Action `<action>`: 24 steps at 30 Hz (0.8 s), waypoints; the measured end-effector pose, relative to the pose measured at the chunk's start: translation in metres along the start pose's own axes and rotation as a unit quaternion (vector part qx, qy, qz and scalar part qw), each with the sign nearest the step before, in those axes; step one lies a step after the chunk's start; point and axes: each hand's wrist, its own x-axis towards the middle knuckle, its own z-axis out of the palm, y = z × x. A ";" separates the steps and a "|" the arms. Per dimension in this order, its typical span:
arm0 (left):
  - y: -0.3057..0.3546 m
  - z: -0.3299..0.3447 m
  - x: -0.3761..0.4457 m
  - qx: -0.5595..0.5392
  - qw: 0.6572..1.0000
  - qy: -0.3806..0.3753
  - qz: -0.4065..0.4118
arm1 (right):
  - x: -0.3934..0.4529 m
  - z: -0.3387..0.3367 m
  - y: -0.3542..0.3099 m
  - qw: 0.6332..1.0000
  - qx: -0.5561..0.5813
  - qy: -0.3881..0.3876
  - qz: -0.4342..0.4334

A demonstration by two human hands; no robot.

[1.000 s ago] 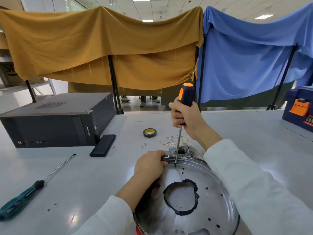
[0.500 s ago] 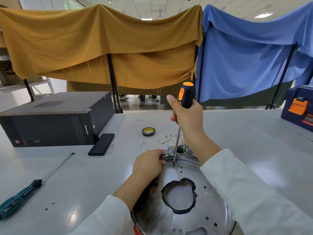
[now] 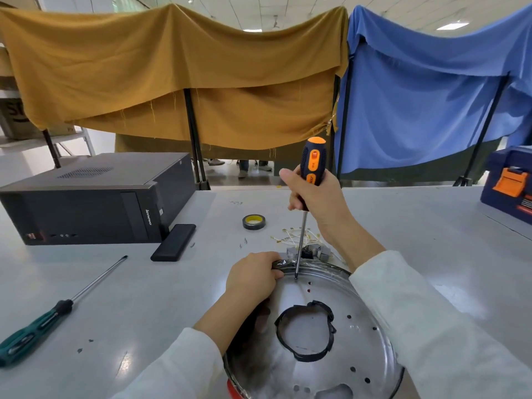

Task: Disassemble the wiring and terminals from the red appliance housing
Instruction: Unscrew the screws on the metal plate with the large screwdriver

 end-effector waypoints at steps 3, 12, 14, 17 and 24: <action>-0.001 0.001 0.000 -0.002 1.000 0.005 0.003 | -0.005 0.006 -0.001 0.993 -0.038 0.111 -0.013; -0.001 0.001 0.001 -0.001 1.000 0.001 0.002 | -0.001 0.021 0.001 0.996 0.010 -0.087 0.021; -0.001 0.001 0.001 0.000 1.000 -0.002 0.002 | 0.003 0.017 0.000 0.991 0.028 -0.125 0.043; -0.001 0.000 0.001 -0.004 1.000 -0.008 -0.003 | 0.001 0.019 0.003 0.996 0.009 -0.085 0.016; -0.001 0.001 0.000 -0.003 1.000 0.004 -0.007 | -0.011 0.025 0.001 0.970 -0.109 0.197 -0.087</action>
